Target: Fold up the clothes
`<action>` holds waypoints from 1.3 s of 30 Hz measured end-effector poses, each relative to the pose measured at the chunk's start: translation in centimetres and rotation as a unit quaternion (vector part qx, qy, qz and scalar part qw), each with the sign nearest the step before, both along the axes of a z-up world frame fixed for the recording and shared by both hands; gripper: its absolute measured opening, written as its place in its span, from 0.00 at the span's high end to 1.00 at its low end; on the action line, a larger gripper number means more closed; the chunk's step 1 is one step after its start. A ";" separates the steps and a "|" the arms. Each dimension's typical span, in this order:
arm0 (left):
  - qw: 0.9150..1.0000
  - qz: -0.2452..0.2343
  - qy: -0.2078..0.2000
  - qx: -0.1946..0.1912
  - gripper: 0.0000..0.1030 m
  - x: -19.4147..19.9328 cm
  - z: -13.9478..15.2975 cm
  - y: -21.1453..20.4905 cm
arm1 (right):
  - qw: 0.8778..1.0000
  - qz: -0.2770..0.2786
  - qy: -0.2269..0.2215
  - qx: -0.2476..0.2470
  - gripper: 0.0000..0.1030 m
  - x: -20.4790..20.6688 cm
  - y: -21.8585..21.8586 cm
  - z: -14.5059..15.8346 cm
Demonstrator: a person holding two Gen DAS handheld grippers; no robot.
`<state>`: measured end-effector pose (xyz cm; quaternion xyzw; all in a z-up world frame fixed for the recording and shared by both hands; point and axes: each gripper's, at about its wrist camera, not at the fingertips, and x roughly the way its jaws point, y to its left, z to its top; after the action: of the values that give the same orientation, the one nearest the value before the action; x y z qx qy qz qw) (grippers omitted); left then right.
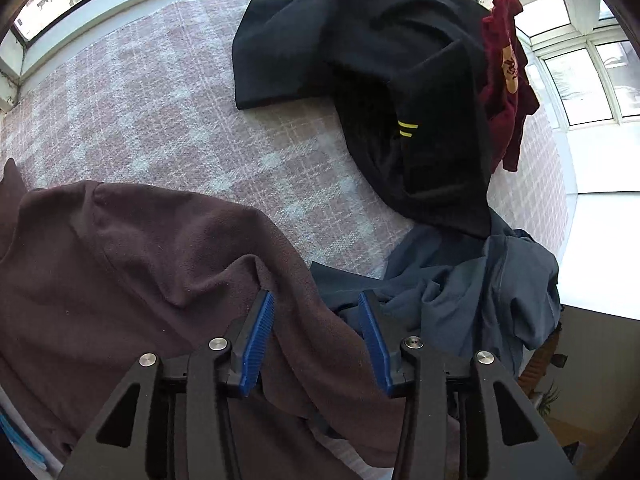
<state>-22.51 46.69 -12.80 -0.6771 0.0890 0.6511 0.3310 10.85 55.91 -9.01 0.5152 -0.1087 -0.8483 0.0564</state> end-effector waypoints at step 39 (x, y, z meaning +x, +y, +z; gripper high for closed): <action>0.989 0.007 0.050 0.141 0.77 4.8 7.3 -5.0 | 0.974 -0.187 0.028 -0.126 0.63 -0.5 17.2 -0.5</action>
<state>-17.74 41.70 -5.47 -0.5904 0.0081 0.6927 0.4141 10.32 73.14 -9.50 0.4501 -0.3078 -0.8375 -0.0357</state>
